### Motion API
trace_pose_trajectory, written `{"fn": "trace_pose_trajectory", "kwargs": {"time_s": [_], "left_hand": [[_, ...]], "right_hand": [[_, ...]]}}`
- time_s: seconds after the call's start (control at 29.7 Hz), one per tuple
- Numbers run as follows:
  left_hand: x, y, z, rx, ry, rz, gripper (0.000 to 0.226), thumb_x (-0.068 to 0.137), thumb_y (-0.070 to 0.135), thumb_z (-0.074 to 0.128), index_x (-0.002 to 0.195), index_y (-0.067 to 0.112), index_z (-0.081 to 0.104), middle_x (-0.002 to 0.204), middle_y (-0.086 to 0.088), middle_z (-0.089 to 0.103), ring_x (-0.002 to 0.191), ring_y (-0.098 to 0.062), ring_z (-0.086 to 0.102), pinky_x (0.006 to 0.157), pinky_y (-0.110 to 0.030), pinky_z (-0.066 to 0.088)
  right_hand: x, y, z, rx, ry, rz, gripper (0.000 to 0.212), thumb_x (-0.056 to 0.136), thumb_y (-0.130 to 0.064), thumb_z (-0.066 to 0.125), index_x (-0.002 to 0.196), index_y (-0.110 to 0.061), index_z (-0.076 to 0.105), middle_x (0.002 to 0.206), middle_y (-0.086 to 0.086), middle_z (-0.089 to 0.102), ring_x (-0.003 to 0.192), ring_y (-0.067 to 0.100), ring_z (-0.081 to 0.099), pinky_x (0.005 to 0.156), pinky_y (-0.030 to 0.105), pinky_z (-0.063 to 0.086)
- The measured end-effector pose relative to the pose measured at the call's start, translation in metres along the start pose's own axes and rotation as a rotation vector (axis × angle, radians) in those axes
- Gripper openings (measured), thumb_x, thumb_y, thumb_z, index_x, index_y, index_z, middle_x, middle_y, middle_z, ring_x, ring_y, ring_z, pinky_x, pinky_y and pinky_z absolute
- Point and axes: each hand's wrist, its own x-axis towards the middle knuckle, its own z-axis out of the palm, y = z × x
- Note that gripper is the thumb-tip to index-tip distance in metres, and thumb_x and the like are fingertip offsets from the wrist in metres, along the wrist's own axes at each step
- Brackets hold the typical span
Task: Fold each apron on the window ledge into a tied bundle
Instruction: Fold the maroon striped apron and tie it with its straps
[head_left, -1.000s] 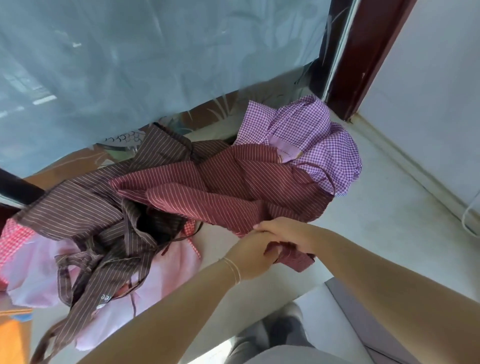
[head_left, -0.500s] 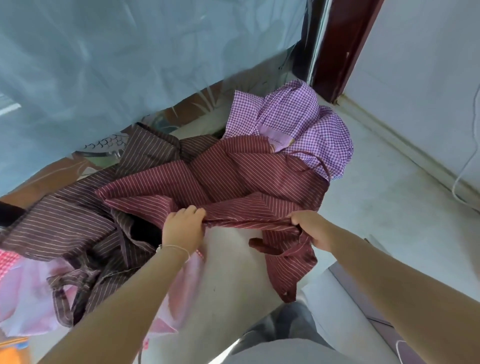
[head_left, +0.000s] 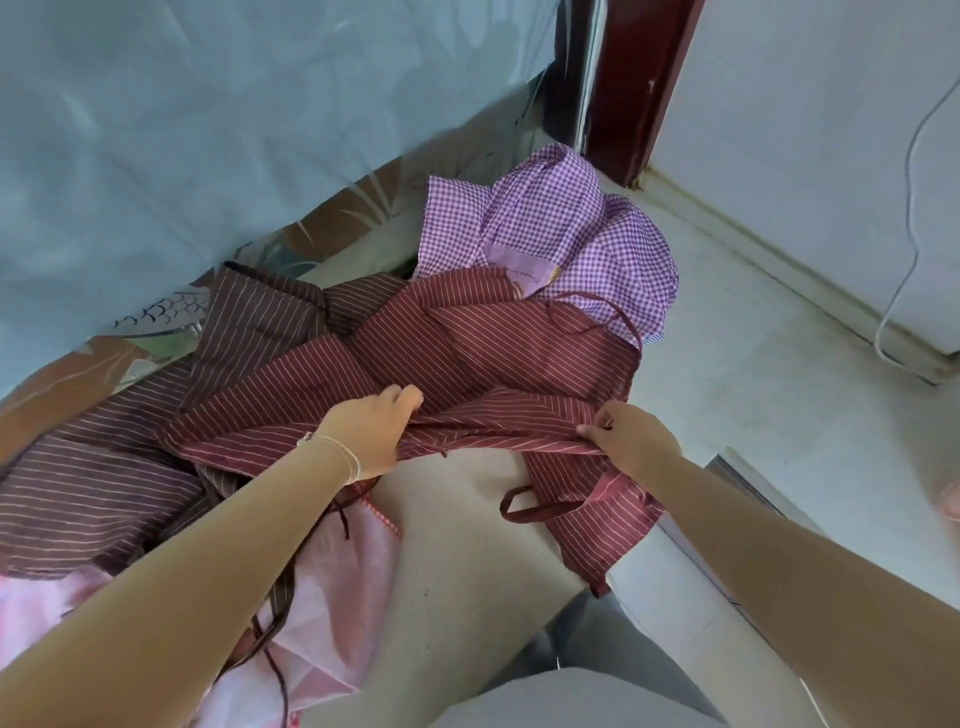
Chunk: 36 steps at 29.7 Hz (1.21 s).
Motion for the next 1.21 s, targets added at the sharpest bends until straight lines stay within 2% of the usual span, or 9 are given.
{"fn": "trace_pose_trajectory", "kwargs": {"time_s": [0.13, 0.24, 0.34, 0.47, 0.71, 0.81, 0.91, 0.97, 1.21], "left_hand": [[0.008, -0.021, -0.002, 0.092, 0.158, 0.059, 0.036, 0.084, 0.011, 0.057, 0.114, 0.024, 0.044, 0.107, 0.004, 0.047, 0.096, -0.017, 0.052, 0.085, -0.032, 0.042], [0.016, -0.023, -0.014, -0.317, 0.045, -0.042, 0.033, 0.085, -0.002, 0.051, 0.102, 0.026, 0.053, 0.100, 0.009, 0.056, 0.090, -0.014, 0.057, 0.083, -0.025, 0.044], [0.030, -0.013, -0.016, -0.582, -0.031, -0.122, 0.031, 0.091, 0.000, 0.051, 0.100, 0.028, 0.063, 0.099, 0.011, 0.061, 0.091, -0.008, 0.060, 0.080, -0.014, 0.042], [0.046, 0.004, -0.009, -0.667, -0.035, -0.196, 0.024, 0.091, 0.011, 0.058, 0.094, 0.035, 0.063, 0.090, 0.011, 0.066, 0.077, -0.009, 0.064, 0.076, -0.025, 0.054], [0.061, 0.031, -0.011, 0.034, -0.178, -0.103, 0.066, 0.083, 0.027, 0.060, 0.143, 0.035, 0.031, 0.122, 0.005, 0.054, 0.111, -0.019, 0.053, 0.090, -0.034, 0.047], [0.066, 0.046, 0.001, -0.090, -0.135, 0.069, 0.051, 0.086, 0.004, 0.052, 0.131, 0.028, 0.050, 0.129, 0.008, 0.048, 0.117, -0.016, 0.048, 0.096, -0.030, 0.043], [0.068, 0.063, 0.010, -0.431, -0.279, -0.124, 0.037, 0.086, -0.004, 0.041, 0.083, 0.020, 0.069, 0.097, 0.008, 0.065, 0.076, -0.007, 0.057, 0.068, -0.017, 0.044], [0.067, 0.065, 0.017, -0.500, -0.329, -0.211, 0.039, 0.086, -0.003, 0.040, 0.077, 0.021, 0.068, 0.083, 0.010, 0.065, 0.058, -0.005, 0.050, 0.053, -0.014, 0.038], [0.055, 0.055, 0.012, -0.169, -0.368, -0.150, 0.051, 0.091, 0.000, 0.048, 0.111, 0.044, 0.065, 0.120, 0.015, 0.057, 0.112, -0.012, 0.047, 0.092, -0.029, 0.047]], "right_hand": [[0.016, 0.016, -0.007, -0.047, -0.115, 0.025, 0.032, 0.091, -0.050, 0.056, 0.084, -0.019, 0.058, 0.072, -0.001, 0.065, 0.055, 0.014, 0.064, 0.059, 0.028, 0.055], [0.028, 0.032, -0.011, -0.067, -0.282, 0.054, 0.036, 0.091, -0.045, 0.059, 0.077, -0.012, 0.064, 0.064, 0.000, 0.063, 0.057, 0.015, 0.063, 0.053, 0.022, 0.047], [0.037, 0.037, -0.014, -0.109, -0.366, 0.052, 0.042, 0.093, -0.043, 0.056, 0.100, -0.003, 0.068, 0.098, 0.010, 0.068, 0.093, 0.025, 0.065, 0.075, 0.024, 0.044], [0.056, 0.027, -0.019, 0.120, -0.291, 0.085, 0.039, 0.096, -0.031, 0.056, 0.126, -0.005, 0.058, 0.131, 0.015, 0.057, 0.120, 0.032, 0.053, 0.098, 0.033, 0.040], [0.095, 0.017, -0.023, 0.710, -0.045, 0.348, 0.072, 0.083, -0.016, 0.072, 0.139, -0.004, 0.028, 0.135, 0.018, 0.046, 0.118, 0.036, 0.053, 0.099, 0.045, 0.048], [0.104, 0.014, -0.025, 1.049, -0.044, 0.543, 0.077, 0.083, -0.017, 0.073, 0.144, -0.011, 0.027, 0.135, 0.012, 0.046, 0.121, 0.032, 0.051, 0.101, 0.045, 0.047], [0.106, 0.013, -0.028, 1.148, -0.205, 0.592, 0.045, 0.087, -0.014, 0.068, 0.128, -0.010, 0.051, 0.122, 0.006, 0.059, 0.103, 0.022, 0.060, 0.084, 0.028, 0.052], [0.102, 0.010, -0.029, 1.093, -0.212, 0.573, 0.024, 0.091, -0.011, 0.063, 0.114, -0.010, 0.057, 0.111, 0.005, 0.061, 0.078, 0.014, 0.056, 0.064, 0.019, 0.046], [0.101, 0.004, -0.038, 1.084, -0.089, 0.500, 0.028, 0.098, -0.018, 0.052, 0.121, -0.001, 0.054, 0.098, 0.006, 0.063, 0.081, 0.016, 0.064, 0.078, 0.019, 0.051]]}}
